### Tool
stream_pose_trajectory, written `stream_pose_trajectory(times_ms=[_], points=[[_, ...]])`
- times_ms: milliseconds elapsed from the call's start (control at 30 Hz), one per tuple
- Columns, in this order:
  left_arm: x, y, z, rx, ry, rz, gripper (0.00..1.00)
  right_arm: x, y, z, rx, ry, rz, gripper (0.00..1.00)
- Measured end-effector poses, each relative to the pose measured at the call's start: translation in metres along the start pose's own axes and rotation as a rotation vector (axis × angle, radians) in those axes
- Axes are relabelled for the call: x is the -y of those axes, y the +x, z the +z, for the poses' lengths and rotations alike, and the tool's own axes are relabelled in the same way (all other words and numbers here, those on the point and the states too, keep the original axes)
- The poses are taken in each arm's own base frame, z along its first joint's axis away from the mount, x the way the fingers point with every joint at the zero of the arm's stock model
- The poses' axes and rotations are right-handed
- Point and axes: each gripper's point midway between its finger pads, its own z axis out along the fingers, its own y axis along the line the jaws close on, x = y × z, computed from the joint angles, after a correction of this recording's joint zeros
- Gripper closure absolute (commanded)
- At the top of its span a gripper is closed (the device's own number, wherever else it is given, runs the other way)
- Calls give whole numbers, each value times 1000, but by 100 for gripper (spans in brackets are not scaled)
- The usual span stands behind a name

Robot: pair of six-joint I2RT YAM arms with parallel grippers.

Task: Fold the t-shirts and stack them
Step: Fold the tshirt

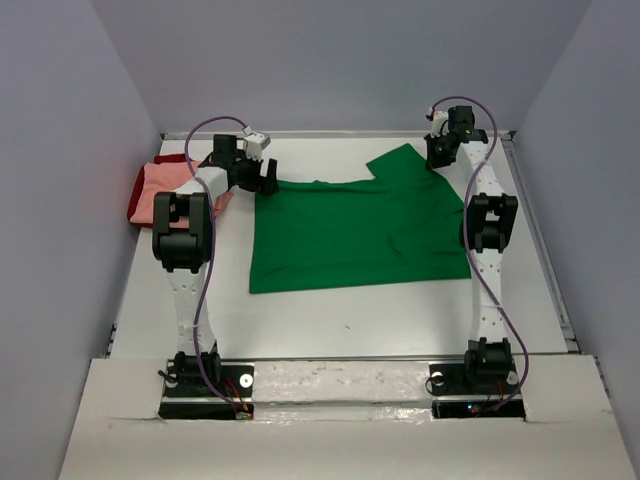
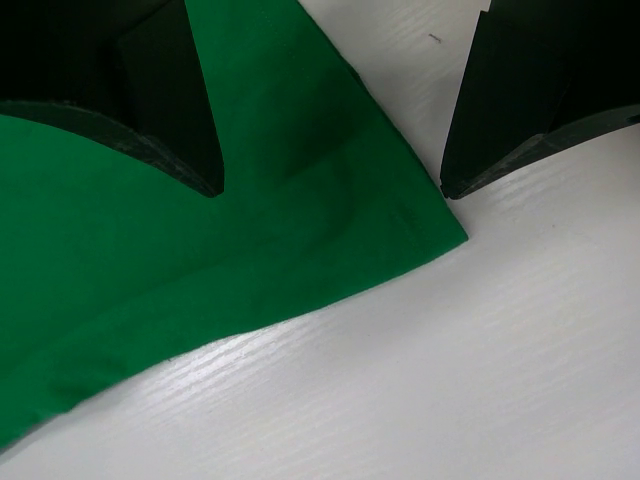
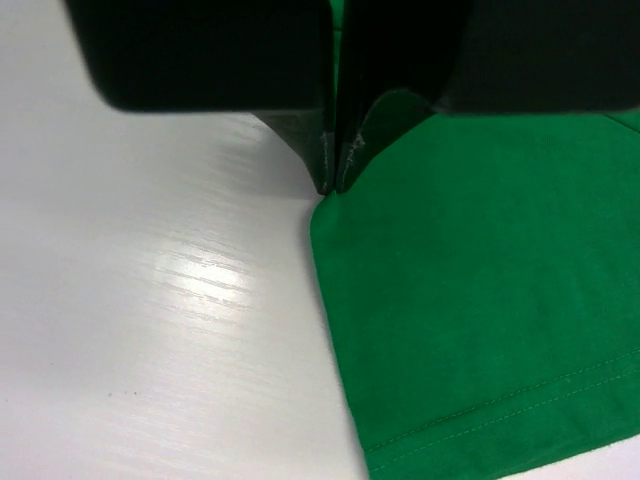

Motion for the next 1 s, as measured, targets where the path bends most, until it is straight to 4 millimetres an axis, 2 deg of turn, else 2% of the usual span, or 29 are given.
stream_pose_trajectory(times_ms=[533,1000], points=[[5,3,1,-11,14,-1,1,1,-3,1,4,21,-35,100],[-3,-2,-1,-19,-34,-21,1,6,-7,3,7,88,-75,100]])
